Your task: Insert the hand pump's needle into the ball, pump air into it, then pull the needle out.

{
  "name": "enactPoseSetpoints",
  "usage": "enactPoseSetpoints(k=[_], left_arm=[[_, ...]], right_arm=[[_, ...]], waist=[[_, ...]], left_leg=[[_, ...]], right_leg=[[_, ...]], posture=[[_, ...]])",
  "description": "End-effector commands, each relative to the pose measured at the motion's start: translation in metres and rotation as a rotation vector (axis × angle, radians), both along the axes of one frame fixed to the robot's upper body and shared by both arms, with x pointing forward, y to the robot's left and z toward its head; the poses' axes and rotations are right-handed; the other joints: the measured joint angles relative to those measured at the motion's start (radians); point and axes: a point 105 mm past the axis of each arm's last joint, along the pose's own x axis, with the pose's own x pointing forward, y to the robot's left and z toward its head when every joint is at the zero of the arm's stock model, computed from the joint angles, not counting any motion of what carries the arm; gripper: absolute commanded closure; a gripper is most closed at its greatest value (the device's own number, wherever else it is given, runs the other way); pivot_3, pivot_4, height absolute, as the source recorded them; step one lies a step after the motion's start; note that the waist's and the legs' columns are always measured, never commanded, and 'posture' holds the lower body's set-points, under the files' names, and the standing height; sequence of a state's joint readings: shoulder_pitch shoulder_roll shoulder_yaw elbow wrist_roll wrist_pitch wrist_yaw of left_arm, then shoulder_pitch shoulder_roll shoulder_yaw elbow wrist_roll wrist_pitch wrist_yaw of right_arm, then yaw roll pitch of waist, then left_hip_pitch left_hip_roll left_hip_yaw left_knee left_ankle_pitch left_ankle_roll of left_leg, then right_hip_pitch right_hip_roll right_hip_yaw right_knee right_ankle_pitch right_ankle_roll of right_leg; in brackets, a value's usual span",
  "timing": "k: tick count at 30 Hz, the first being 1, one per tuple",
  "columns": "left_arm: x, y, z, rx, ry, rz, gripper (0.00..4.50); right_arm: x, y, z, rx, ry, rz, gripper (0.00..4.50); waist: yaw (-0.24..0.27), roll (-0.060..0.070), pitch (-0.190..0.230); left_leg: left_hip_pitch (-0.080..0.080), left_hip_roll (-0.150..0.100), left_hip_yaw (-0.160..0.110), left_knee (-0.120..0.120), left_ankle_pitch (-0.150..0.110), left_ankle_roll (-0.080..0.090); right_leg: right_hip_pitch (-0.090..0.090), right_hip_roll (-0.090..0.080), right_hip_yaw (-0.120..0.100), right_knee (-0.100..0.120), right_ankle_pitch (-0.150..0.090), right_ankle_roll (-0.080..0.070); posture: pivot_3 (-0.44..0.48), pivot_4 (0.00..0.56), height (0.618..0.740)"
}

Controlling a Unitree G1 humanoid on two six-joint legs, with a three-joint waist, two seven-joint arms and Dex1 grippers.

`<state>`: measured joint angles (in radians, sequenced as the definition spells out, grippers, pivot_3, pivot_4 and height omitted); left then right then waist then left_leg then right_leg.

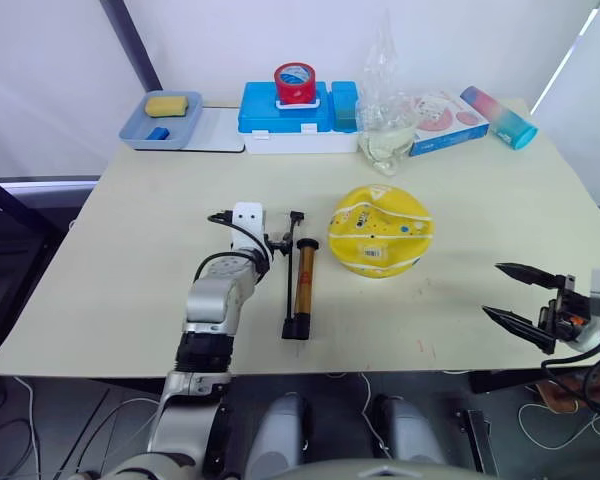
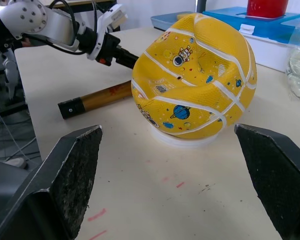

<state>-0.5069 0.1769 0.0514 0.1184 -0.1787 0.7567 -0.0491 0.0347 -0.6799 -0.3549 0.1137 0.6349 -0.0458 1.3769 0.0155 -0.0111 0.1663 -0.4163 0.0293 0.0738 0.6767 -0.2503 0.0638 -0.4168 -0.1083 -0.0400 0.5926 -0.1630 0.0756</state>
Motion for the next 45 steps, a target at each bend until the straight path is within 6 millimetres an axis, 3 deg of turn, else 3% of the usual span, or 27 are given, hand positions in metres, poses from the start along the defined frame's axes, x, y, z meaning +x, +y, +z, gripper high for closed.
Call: enactPoseSetpoints(k=[1,7,16,17,18,23,24,25,26,31,36,45], left_arm=[[0.005,-0.009,0.009,-0.015,-0.037,-0.022,0.00],[0.007,-0.022,-0.003,0.002,-0.005,-0.077,0.00],[0.013,-0.018,-0.012,0.035,0.022,-0.035,0.00],[0.014,-0.018,-0.012,0.044,0.020,-0.035,0.53],[0.014,-0.019,-0.012,0.052,0.017,-0.035,0.77],[0.012,-0.019,-0.015,0.069,0.025,-0.035,3.27],[0.012,-0.018,-0.016,0.074,0.027,-0.033,3.56],[0.011,-0.016,-0.016,0.079,0.030,-0.029,4.30],[0.010,-0.014,-0.017,0.081,0.030,-0.024,4.46],[0.007,-0.005,-0.013,0.054,0.000,0.001,4.46],[-0.002,0.005,0.006,0.051,-0.163,-0.040,4.46],[-0.047,0.015,0.045,0.029,-0.455,-0.265,4.46]], right_arm=[[0.000,0.006,0.009,-0.005,-0.040,0.014,0.06],[0.001,0.009,0.009,-0.004,-0.040,0.014,0.06],[0.006,0.010,0.009,-0.013,-0.055,0.015,0.06],[0.006,0.011,0.009,-0.014,-0.054,0.016,0.00],[0.006,0.011,0.009,-0.015,-0.054,0.017,0.00],[0.006,0.014,0.006,-0.013,-0.050,0.023,0.00],[0.006,0.015,0.006,-0.013,-0.050,0.024,0.00],[0.006,0.015,0.006,-0.012,-0.050,0.025,0.00],[0.005,0.015,0.006,-0.011,-0.049,0.026,0.00],[0.005,0.017,0.006,-0.003,-0.048,0.034,0.00],[0.006,0.020,0.008,0.003,-0.058,0.048,0.00],[0.006,0.033,0.020,0.054,-0.068,0.087,0.00]], waist=[[0.000,0.000,0.000],[0.000,0.000,0.000],[0.002,0.000,0.000],[0.001,0.000,0.000],[0.001,0.000,0.000],[0.000,0.000,0.000],[0.000,0.000,0.000],[0.000,0.000,0.000],[0.000,0.000,0.000],[-0.001,0.000,0.000],[-0.004,0.000,0.000],[0.000,0.000,0.000]], left_leg=[[0.000,0.000,0.000,0.000,0.000,0.000],[0.000,0.000,0.000,0.000,0.000,0.000],[0.000,0.000,-0.001,0.000,0.000,0.000],[0.000,0.000,-0.001,0.000,0.000,0.000],[0.000,0.000,-0.001,0.000,0.000,0.000],[0.000,0.000,-0.001,0.000,0.000,0.000],[0.000,0.000,-0.001,0.000,0.000,0.000],[0.000,0.000,-0.001,0.000,0.000,0.000],[0.000,0.000,-0.001,0.000,0.000,0.000],[0.000,0.000,-0.001,0.000,0.000,0.000],[0.000,0.001,-0.002,0.000,0.000,0.000],[0.000,0.003,-0.003,0.000,0.000,0.000]], right_leg=[[0.000,0.000,0.000,0.000,0.000,0.000],[0.000,0.000,0.000,0.000,0.000,0.000],[0.000,0.000,0.000,0.000,0.000,0.000],[0.000,0.000,0.000,0.000,0.000,0.000],[0.000,0.000,0.000,0.000,0.000,0.000],[0.000,0.000,0.000,0.000,0.000,0.000],[0.000,0.000,0.000,0.000,0.000,0.000],[0.000,0.000,0.000,0.000,0.000,0.000],[0.000,0.000,0.000,0.000,0.000,0.000],[0.000,0.000,0.000,0.000,0.000,0.000],[-0.001,0.000,0.000,0.000,0.000,0.000],[-0.001,-0.001,0.000,0.000,0.000,-0.001]], posture=[[0.000,0.150,0.739],[0.000,0.150,0.739],[0.000,0.150,0.739],[0.000,0.150,0.739],[0.000,0.150,0.739],[0.000,0.150,0.739],[0.000,0.150,0.739],[0.000,0.150,0.739],[0.000,0.150,0.739],[0.000,0.150,0.739],[0.000,0.150,0.739],[0.000,0.150,0.739]])
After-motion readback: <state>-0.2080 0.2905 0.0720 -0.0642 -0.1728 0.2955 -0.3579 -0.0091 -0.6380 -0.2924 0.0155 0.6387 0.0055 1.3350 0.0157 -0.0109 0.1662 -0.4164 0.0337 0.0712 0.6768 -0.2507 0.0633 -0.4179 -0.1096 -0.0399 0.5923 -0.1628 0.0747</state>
